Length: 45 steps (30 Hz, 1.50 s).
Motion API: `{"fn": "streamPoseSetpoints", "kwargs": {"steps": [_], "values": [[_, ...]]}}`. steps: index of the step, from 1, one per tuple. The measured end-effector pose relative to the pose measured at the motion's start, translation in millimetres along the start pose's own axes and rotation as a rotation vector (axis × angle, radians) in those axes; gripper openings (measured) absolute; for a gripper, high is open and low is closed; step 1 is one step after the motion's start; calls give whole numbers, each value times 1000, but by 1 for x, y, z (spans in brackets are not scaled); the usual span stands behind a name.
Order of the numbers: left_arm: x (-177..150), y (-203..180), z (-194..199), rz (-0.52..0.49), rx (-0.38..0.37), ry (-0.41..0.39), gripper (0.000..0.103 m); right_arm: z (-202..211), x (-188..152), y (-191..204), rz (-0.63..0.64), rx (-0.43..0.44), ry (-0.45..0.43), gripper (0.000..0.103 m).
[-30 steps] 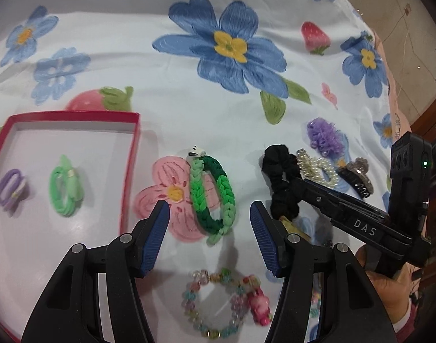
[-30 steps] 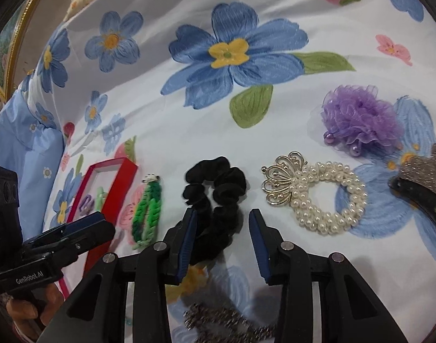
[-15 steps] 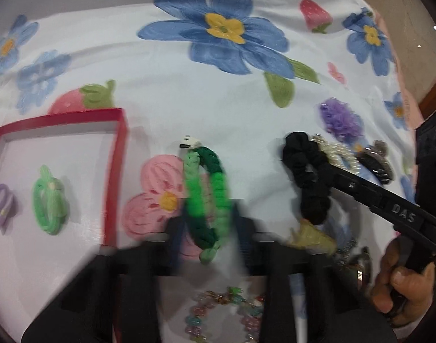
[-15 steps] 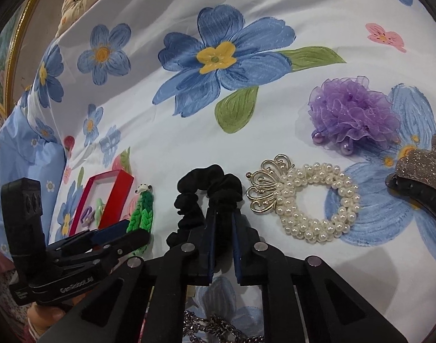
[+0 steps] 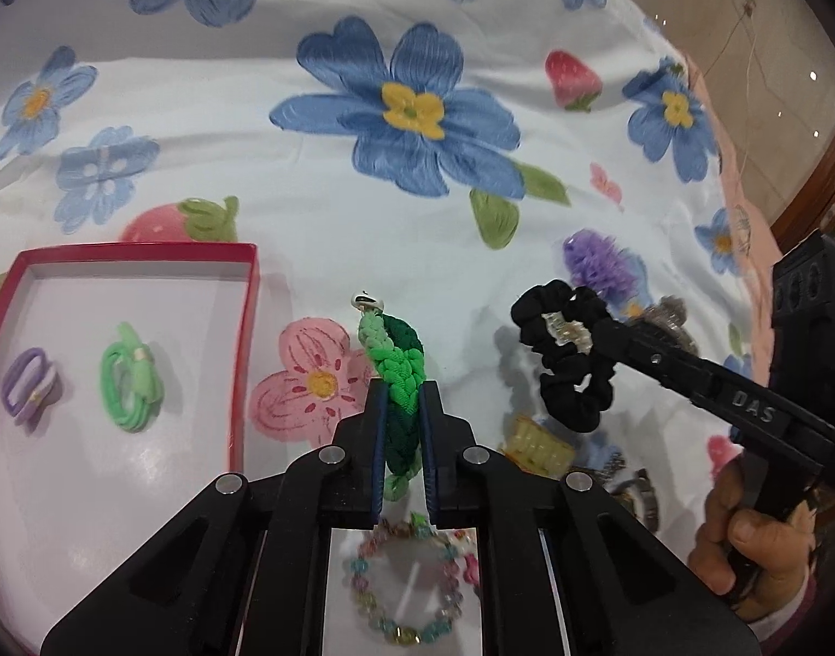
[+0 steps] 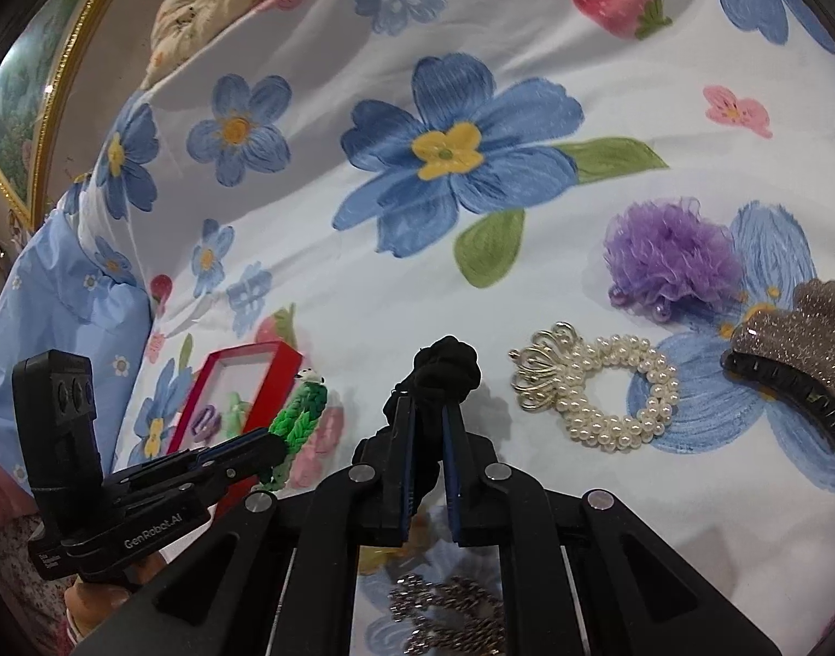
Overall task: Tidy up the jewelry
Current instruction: 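Carry the braided band and scrunchie into the box lid and release both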
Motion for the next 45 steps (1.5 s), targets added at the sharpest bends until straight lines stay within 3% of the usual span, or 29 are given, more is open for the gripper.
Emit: {"fn": "streamPoseSetpoints", "kwargs": {"steps": [13, 23, 33, 45], "values": [[-2, 26, 70, 49, -20, -108, 9, 11, 6, 56, 49, 64, -26, 9], [2, 88, 106, 148, 19, -174, 9, -3, 4, 115, 105, 146, -3, 9], [0, 147, 115, 253, 48, -185, 9, -46, -3, 187, 203, 220, 61, 9], [-1, 194, 83, 333, 72, -136, 9, -107, -20, 209, 255, 198, 163, 9]]}}
Point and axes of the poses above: each gripper's, at about its wrist camera, not at the fingertips, and z roughly against the way its jaws point, y to its left, x to its top, the point moved 8 cm from there along -z, roughly the way its jaws point, and after that the axes turned 14 degrees about z, right-handed, at the moved point
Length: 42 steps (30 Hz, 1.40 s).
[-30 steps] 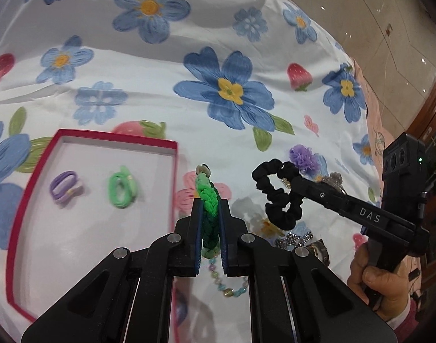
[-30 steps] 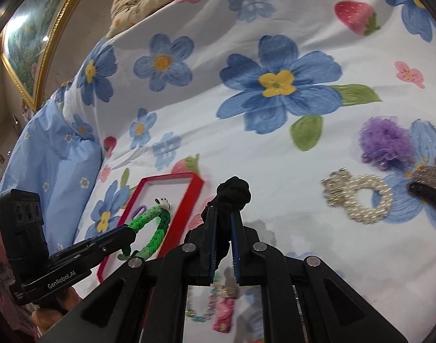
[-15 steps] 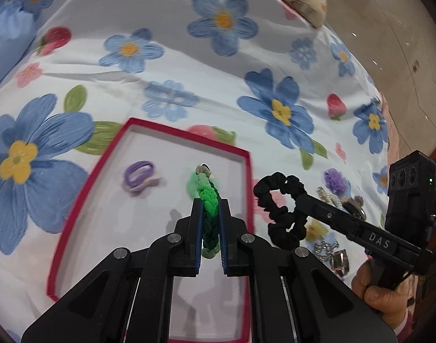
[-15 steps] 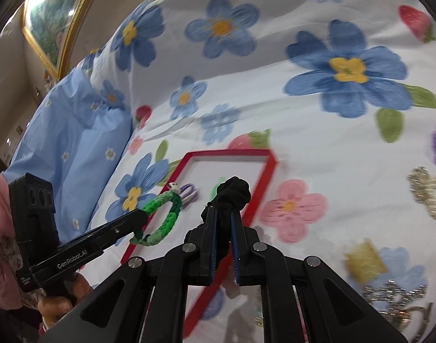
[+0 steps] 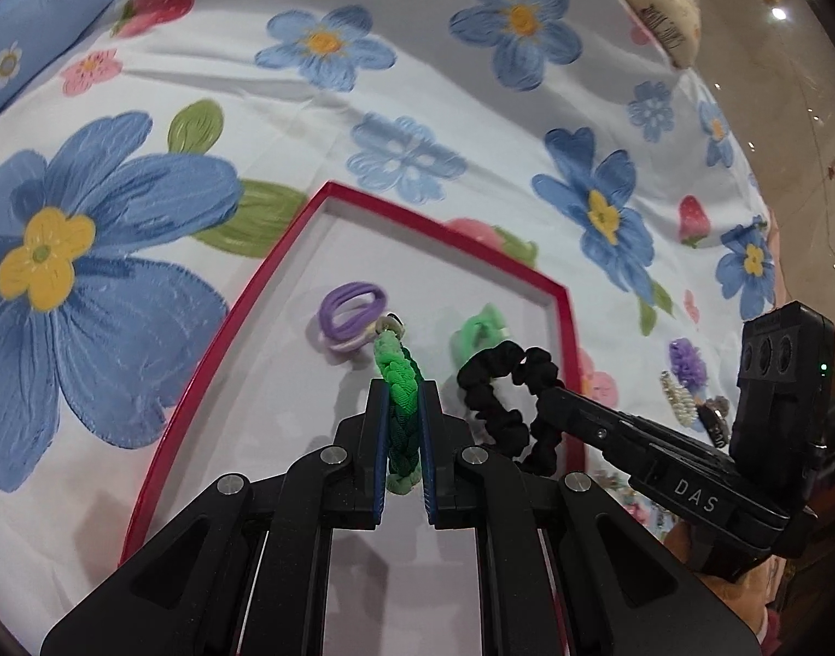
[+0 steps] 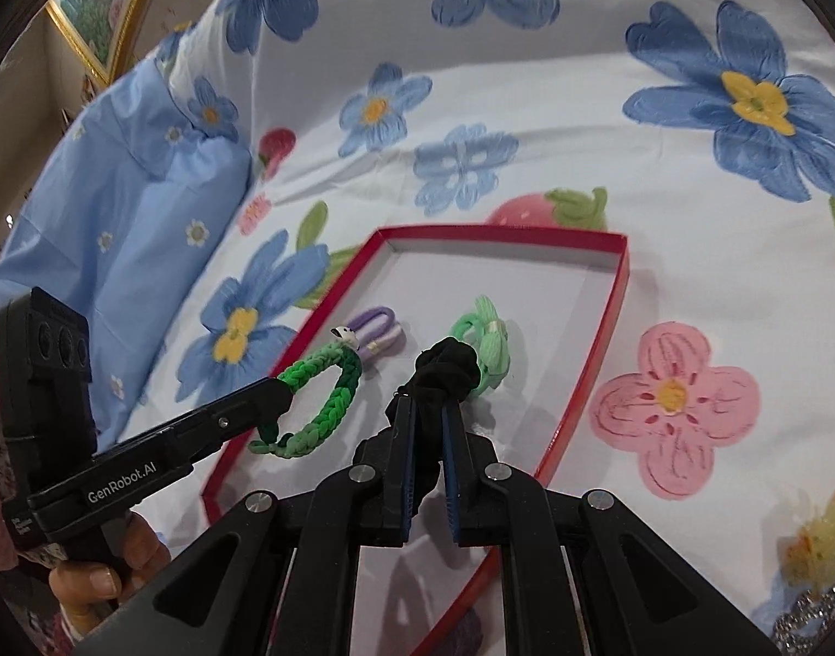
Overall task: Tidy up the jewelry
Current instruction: 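Carry the braided band and scrunchie into the box lid and release both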
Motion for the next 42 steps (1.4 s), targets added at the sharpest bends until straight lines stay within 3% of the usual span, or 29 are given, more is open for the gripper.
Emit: {"fn": "streamPoseSetpoints", "kwargs": {"steps": [10, 20, 26, 28, 35, 39, 42], "values": [[-5, 15, -18, 5, 57, 32, 9, -20, -8, -9, 24, -47, 54, 9], [-4, 16, -14, -2, 82, 27, 9, -17, -6, -7, 23, -40, 52, 18], [-4, 16, -3, -5, 94, 8, 19, -4, -2, -4, 18, -38, 30, 22], [-4, 16, 0, 1, 95, 3, 27, 2, -1, -2, 19, -35, 19, 24], [-14, 3, 18, -3, 64, -7, 29, 37, -5, -1, 6, -39, -31, 34], [-26, -10, 30, -16, 43, -13, 46, 62, -15, -7, -7, -51, -56, 42], [-35, -21, 36, -31, 28, -6, 48, 80, -26, -14, -22, -64, -70, 43]]}}
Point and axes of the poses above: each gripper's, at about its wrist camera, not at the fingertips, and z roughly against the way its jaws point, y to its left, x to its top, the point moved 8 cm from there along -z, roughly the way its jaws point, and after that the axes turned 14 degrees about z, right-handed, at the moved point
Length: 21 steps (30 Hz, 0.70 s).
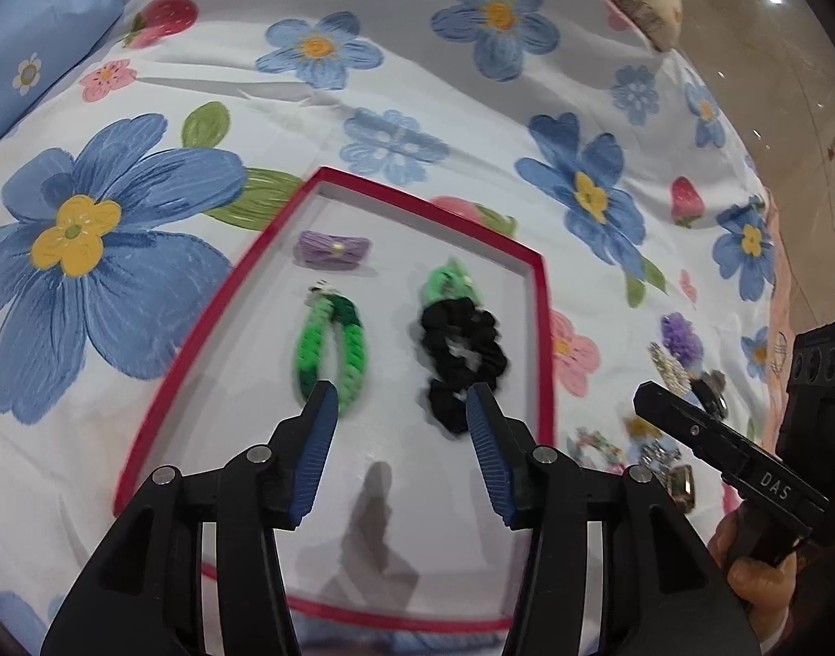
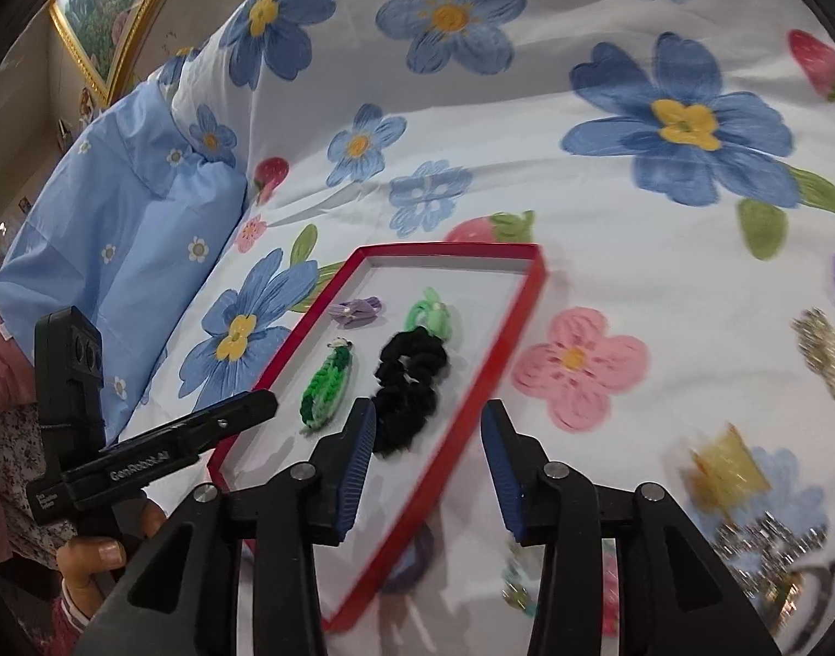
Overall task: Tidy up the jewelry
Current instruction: 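Carry the braided band and scrunchie into the box lid and release both, then grasp the beaded bracelet with the left tool while the right grasps the gold watch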
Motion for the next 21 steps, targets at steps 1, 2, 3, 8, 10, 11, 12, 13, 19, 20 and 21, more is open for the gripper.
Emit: {"fn": "streamPoseSetpoints", "kwargs": {"steps": [1, 2, 3, 8, 10, 11, 12, 13, 19, 20, 21], "values": [[-3, -3, 2, -3, -4, 1, 48, 5, -3, -4, -7, -5, -4, 43], [-6, -7, 5, -8, -10, 4, 49, 11, -6, -7, -13, -11, -8, 44], [-10, -11, 7, -13, -16, 6, 52, 19, -10, -13, -23, -23, -14, 44], [-27, -33, 14, -48, -41, 18, 53, 51, -27, -34, -65, -62, -37, 45], [-34, -43, 15, -66, -54, 29, 53, 64, -36, -43, -78, -83, -47, 46], [-39, -48, 15, -78, -57, 35, 53, 70, -40, -47, -86, -92, -49, 46], [-43, -54, 16, -91, -62, 40, 53, 75, -44, -51, -95, -98, -53, 47], [-46, -58, 17, -100, -66, 43, 53, 81, -49, -55, -104, -106, -58, 47], [-70, -87, 17, -171, -81, 73, 53, 108, -72, -76, -145, -151, -68, 47], [-74, -90, 16, -179, -84, 80, 53, 112, -76, -79, -150, -158, -71, 47], [-77, -93, 16, -185, -86, 85, 53, 117, -80, -82, -157, -165, -73, 47]]}}
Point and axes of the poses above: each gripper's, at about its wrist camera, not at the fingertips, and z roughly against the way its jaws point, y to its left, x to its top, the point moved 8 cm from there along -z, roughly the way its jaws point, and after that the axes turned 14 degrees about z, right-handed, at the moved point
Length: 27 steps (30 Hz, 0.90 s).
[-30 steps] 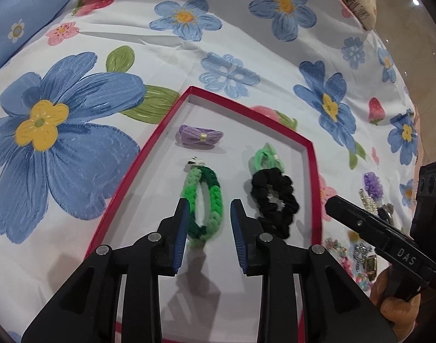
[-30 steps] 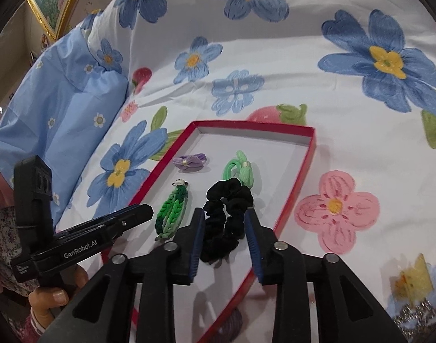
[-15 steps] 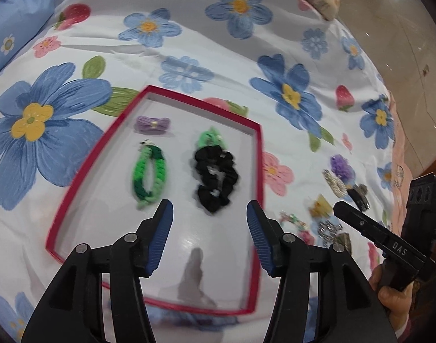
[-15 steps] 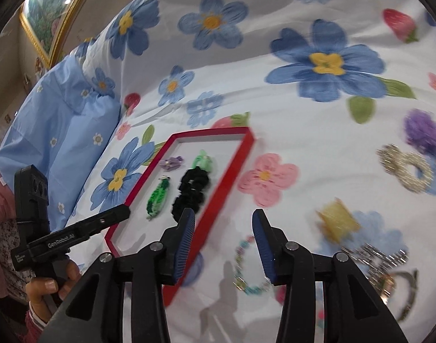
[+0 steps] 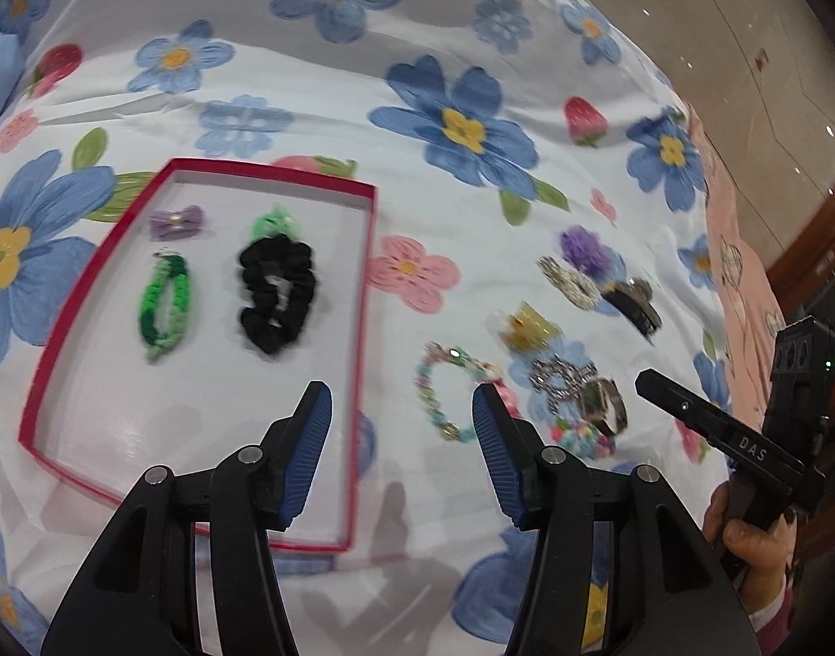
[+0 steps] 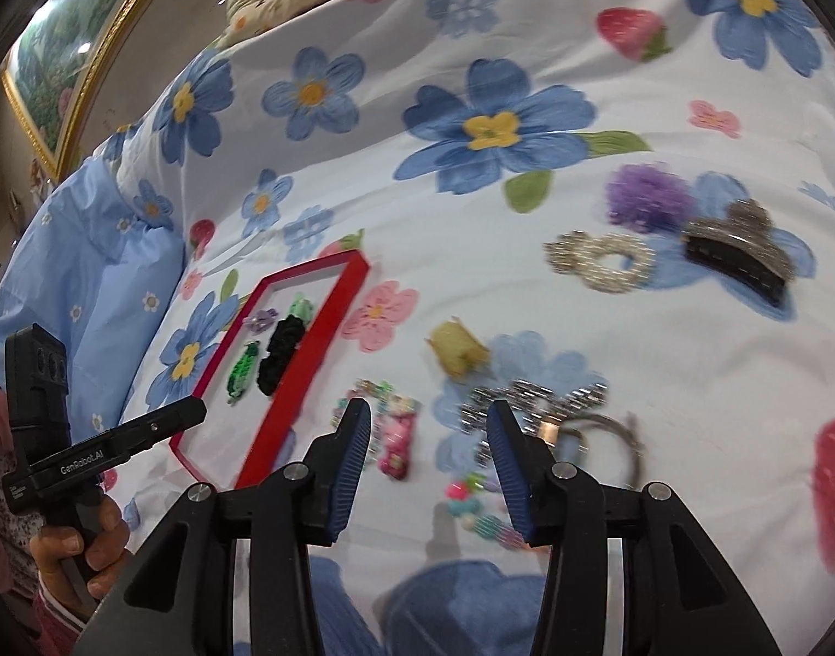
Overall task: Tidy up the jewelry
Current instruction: 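Grasp the beaded bracelet with the left tool while the right grasps the gold watch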
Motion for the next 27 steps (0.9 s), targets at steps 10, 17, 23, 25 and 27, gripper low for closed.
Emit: {"fn": "streamPoseSetpoints", "kwargs": {"steps": [10, 17, 23, 25, 27], "values": [[-31, -31, -23, -74, -7, 75, 53, 17, -33, -24, -30, -41, 20, 47], [-40, -43, -42, -141, 20, 102, 53, 7, -37, -26, -8, -46, 35, 46], [-39, -49, -58, -177, 39, 122, 53, -4, -36, -32, -3, -55, 49, 45], [-39, -49, -63, -184, 52, 125, 53, -6, -37, -34, -4, -59, 52, 45], [-39, -50, -70, -189, 59, 133, 53, -9, -37, -35, -1, -63, 57, 45]]}}
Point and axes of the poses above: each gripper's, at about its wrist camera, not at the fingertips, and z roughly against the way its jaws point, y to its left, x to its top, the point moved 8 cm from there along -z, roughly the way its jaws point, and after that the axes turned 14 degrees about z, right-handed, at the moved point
